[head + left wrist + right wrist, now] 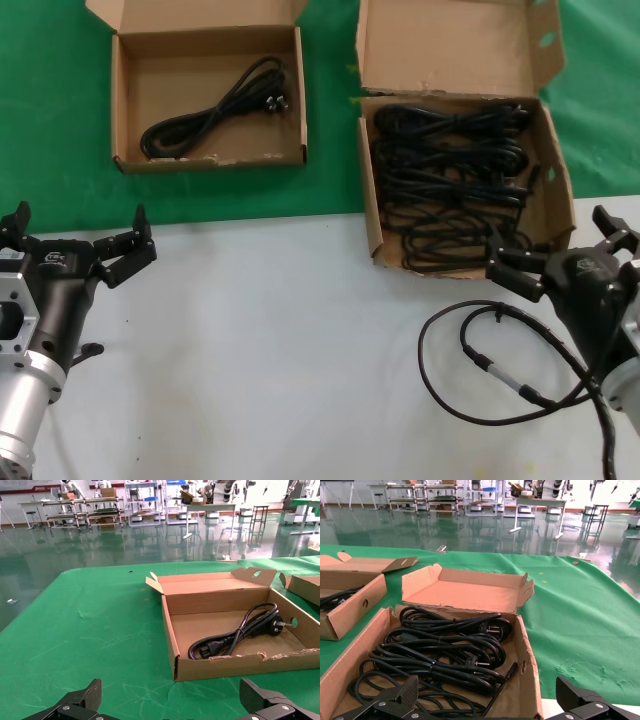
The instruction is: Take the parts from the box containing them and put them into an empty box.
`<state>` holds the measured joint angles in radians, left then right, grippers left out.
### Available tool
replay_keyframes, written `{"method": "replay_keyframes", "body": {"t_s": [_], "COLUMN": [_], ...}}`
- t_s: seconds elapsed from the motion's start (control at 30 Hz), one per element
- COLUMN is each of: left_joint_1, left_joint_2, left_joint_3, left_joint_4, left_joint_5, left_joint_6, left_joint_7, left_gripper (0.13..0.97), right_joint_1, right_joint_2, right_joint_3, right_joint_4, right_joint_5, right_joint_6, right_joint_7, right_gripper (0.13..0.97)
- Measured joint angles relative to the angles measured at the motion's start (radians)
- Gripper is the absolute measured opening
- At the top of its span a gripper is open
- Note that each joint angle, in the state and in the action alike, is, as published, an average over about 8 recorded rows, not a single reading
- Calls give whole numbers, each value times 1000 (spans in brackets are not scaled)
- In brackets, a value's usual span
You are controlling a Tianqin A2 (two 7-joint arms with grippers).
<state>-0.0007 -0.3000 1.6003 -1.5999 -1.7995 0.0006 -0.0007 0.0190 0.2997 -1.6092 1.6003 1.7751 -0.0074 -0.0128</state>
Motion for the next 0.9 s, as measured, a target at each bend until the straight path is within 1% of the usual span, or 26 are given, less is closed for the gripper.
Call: {"method": "replay_keyframes", "body": {"t_s": [0.9], "left_joint_1": [0], "left_joint_2": [0], "left_joint_3": [0], "left_joint_4": [0], "left_joint_5": [0], "left_joint_6": [0], "left_joint_7": [0], "left_gripper": [966], "right_joint_1": [0], "right_joint_2": [0], "right_joint_3": [0], "right_joint_4": [0], "right_joint_5": [0], "right_joint_6": [0], "right_joint_7": [0], "right_gripper": [966]}}
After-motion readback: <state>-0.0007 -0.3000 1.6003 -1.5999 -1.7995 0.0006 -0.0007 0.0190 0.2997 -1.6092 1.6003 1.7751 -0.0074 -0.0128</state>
